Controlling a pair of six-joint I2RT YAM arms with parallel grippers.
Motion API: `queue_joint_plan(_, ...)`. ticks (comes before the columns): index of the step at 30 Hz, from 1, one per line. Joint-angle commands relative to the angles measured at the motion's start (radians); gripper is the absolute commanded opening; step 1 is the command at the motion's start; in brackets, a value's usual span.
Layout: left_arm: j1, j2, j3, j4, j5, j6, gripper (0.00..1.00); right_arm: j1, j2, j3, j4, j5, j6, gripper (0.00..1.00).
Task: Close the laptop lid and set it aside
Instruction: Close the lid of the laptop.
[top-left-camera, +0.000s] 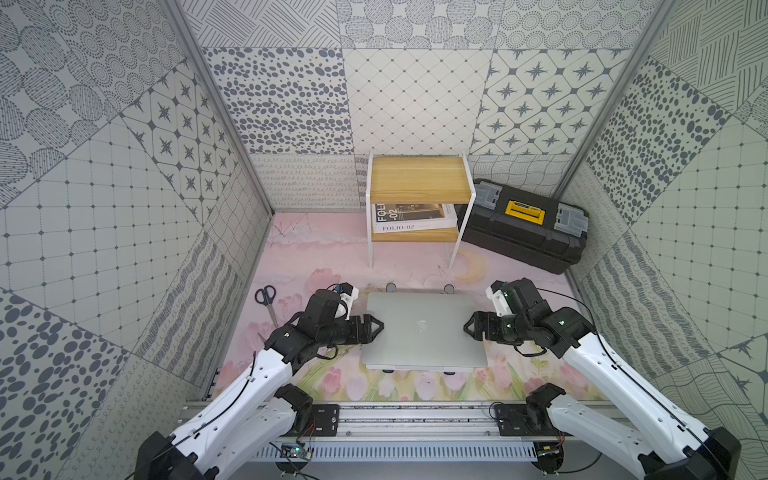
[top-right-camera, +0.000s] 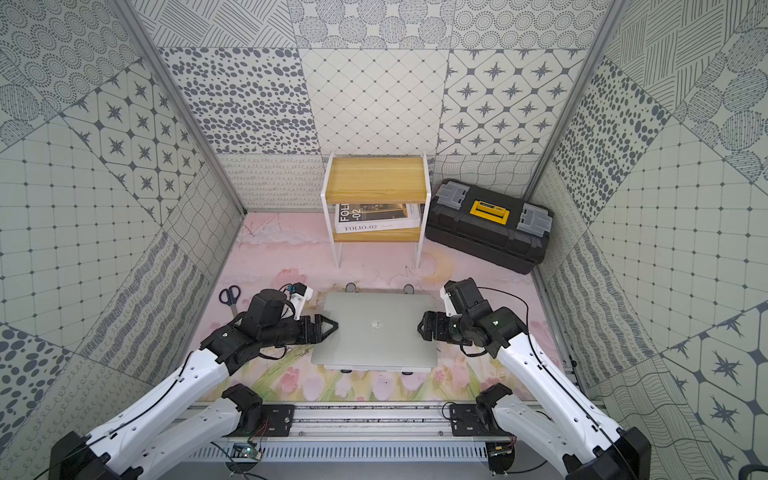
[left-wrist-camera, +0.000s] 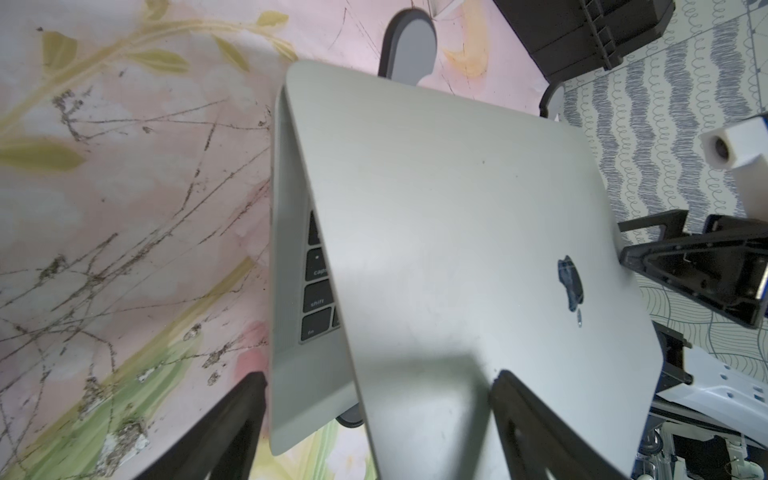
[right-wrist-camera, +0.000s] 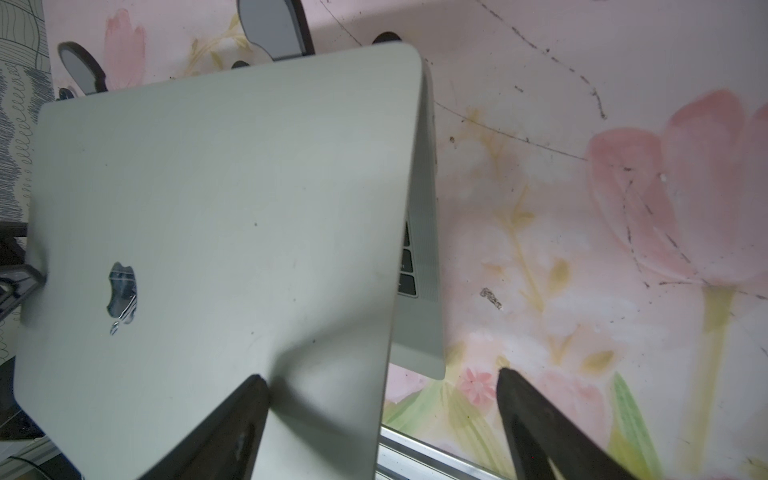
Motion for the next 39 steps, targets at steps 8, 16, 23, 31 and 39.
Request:
queue_joint_plan(8, -0.004, 0.048, 0.064, -0.103, -0.072, 0.021, 0.90, 0.005, -0.003, -0.004, 0.025, -0.001, 0.009, 0.91)
queue_joint_plan(16, -0.005, 0.068, 0.011, -0.052, -0.065, 0.003, 0.89, 0.014, 0.040, -0.026, 0.059, 0.053, 0.008, 0.91)
queue_joint_plan(23, -0.004, 0.076, -0.002, -0.029, -0.065, -0.003, 0.87, 0.016, 0.036, -0.057, 0.103, 0.065, 0.011, 0.90)
queue_joint_plan(31, -0.004, 0.093, -0.016, 0.007, -0.073, 0.000, 0.86, 0.015, 0.046, -0.091, 0.173, 0.069, 0.018, 0.88)
queue_joint_plan(39, -0.004, 0.108, -0.035, 0.033, -0.079, -0.013, 0.86, 0.015, 0.067, -0.111, 0.226, 0.062, 0.017, 0.87)
